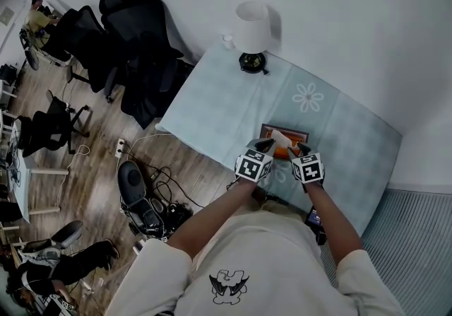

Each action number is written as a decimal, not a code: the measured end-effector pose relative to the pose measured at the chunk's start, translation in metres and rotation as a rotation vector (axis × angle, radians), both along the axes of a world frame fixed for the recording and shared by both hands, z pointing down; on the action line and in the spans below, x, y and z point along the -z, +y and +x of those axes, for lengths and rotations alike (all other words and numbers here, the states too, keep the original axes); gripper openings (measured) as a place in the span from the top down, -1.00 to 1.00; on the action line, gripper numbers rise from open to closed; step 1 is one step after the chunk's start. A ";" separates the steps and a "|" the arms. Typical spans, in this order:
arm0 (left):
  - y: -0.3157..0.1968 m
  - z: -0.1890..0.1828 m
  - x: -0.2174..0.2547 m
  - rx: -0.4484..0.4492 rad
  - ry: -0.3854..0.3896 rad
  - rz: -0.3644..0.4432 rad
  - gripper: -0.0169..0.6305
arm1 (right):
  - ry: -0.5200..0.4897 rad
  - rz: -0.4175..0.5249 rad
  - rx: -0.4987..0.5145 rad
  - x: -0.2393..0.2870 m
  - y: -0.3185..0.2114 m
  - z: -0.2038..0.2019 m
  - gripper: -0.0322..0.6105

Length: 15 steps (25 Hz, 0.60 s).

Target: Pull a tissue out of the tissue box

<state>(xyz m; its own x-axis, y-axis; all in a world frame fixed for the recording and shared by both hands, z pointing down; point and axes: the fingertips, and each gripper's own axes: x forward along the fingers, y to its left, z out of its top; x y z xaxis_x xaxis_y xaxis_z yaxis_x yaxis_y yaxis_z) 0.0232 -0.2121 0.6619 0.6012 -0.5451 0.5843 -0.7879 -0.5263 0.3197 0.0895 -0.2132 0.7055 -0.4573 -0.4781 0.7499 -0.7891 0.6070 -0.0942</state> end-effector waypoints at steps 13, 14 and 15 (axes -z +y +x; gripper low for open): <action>0.001 -0.002 -0.002 0.007 0.016 -0.017 0.89 | 0.049 0.023 -0.039 -0.004 -0.009 0.004 0.82; 0.001 -0.003 -0.002 0.007 0.017 -0.018 0.90 | 0.048 0.023 -0.038 -0.004 -0.009 0.003 0.85; 0.001 -0.003 -0.002 0.007 0.018 -0.019 0.90 | 0.047 0.024 -0.040 -0.003 -0.009 0.003 0.85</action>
<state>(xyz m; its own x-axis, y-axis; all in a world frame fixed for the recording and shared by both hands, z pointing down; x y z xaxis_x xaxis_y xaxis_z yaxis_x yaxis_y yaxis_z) 0.0203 -0.2112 0.6640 0.6074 -0.5387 0.5839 -0.7860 -0.5142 0.3433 0.0927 -0.2219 0.7086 -0.4020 -0.5133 0.7582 -0.8160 0.5764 -0.0424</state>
